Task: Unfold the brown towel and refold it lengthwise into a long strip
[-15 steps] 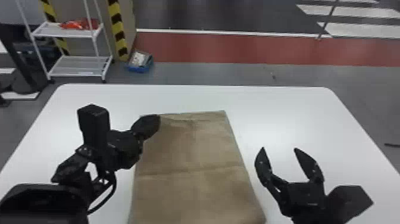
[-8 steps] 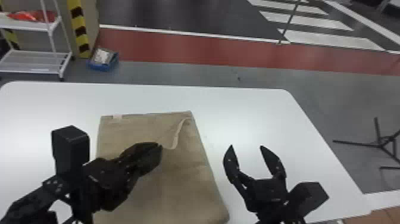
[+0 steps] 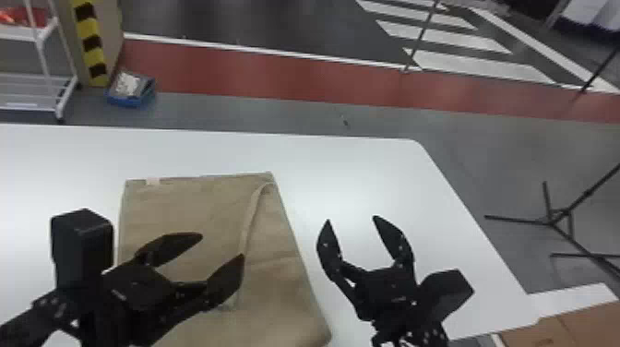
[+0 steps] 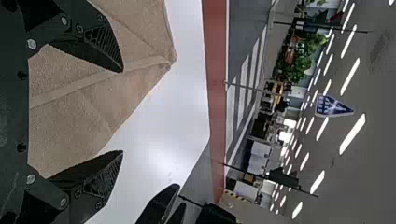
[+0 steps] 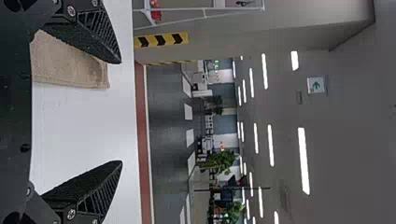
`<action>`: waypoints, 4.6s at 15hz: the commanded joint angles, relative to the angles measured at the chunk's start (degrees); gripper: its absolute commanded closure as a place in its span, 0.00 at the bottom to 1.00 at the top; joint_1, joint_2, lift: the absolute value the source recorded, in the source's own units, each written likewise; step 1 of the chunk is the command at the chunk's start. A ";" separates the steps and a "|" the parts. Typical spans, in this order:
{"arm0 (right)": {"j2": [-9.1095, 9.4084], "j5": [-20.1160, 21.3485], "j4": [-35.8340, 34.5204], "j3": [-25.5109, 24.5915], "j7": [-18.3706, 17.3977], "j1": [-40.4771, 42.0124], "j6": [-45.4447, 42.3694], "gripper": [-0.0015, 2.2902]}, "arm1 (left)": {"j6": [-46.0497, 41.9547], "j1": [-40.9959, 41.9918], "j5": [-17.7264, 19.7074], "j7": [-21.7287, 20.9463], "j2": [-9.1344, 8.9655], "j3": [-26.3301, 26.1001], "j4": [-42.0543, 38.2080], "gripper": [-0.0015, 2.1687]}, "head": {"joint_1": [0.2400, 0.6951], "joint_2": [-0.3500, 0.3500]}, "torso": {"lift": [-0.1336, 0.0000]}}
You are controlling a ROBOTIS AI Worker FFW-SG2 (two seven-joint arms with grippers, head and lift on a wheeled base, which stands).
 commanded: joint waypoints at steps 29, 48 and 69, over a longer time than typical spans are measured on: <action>-2.62 61.77 -0.41 30.96 49.83 -23.98 57.08 0.07 | -2.92 1.38 17.98 7.29 -1.20 27.44 4.48 0.01 | 1.00 0.89 | 0.08; -1.47 64.85 2.75 31.84 47.72 -26.45 59.71 0.22 | -3.44 1.65 18.16 6.67 -1.20 27.62 5.80 0.01 | 1.00 0.89 | 0.08; -2.88 60.19 -18.43 17.69 46.23 -16.43 62.70 0.62 | 9.04 -16.02 9.81 -1.24 -0.44 26.13 15.38 0.03 | 1.00 0.72 | 0.08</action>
